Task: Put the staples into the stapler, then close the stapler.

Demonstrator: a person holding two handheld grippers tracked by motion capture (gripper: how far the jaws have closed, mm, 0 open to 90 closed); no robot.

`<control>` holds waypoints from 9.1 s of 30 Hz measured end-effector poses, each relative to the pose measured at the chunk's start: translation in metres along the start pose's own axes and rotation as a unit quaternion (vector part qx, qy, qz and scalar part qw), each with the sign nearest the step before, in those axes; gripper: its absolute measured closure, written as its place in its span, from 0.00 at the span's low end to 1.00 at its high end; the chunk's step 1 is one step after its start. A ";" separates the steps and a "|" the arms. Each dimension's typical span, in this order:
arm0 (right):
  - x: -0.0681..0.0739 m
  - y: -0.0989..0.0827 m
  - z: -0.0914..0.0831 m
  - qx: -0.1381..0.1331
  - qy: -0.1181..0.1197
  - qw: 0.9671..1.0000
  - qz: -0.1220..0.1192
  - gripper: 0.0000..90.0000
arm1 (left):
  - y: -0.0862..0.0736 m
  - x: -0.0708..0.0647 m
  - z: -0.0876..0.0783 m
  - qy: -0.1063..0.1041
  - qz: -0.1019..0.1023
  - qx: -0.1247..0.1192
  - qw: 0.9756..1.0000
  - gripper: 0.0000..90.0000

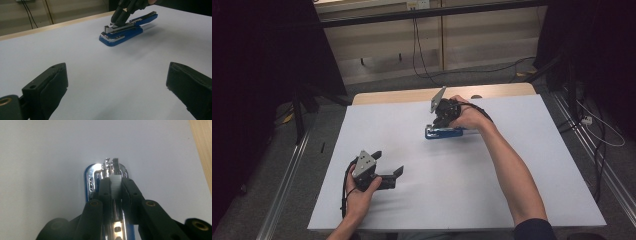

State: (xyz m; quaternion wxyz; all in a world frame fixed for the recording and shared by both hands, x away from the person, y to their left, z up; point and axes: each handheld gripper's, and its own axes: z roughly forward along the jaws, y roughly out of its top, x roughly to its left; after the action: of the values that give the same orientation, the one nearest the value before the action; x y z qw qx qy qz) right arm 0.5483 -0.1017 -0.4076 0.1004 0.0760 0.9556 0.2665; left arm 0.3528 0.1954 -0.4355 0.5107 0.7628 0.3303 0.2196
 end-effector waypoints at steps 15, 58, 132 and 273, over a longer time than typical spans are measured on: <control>0.000 0.004 0.003 -0.006 0.006 1.000 -0.003 0.88 | 0.000 0.000 0.000 -0.001 0.000 0.000 1.000 0.04; -0.002 0.002 0.001 -0.009 0.006 0.999 0.030 0.88 | 0.000 -0.001 0.001 -0.004 0.001 0.001 1.000 0.04; 0.062 -0.073 -0.054 -0.180 -0.216 0.909 0.307 0.06 | -0.002 0.003 0.004 0.006 -0.018 0.014 1.000 0.04; 0.091 -0.156 -0.058 -0.156 -0.242 0.883 0.371 1.00 | 0.054 0.004 0.167 -0.062 0.025 0.086 0.994 1.00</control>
State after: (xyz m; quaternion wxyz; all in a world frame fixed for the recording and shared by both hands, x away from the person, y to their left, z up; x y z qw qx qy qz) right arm 0.4325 -0.2442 -0.4544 0.2332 0.4701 0.7496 0.4034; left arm 0.4828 0.0778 -0.4492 0.4573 0.8237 0.2970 0.1555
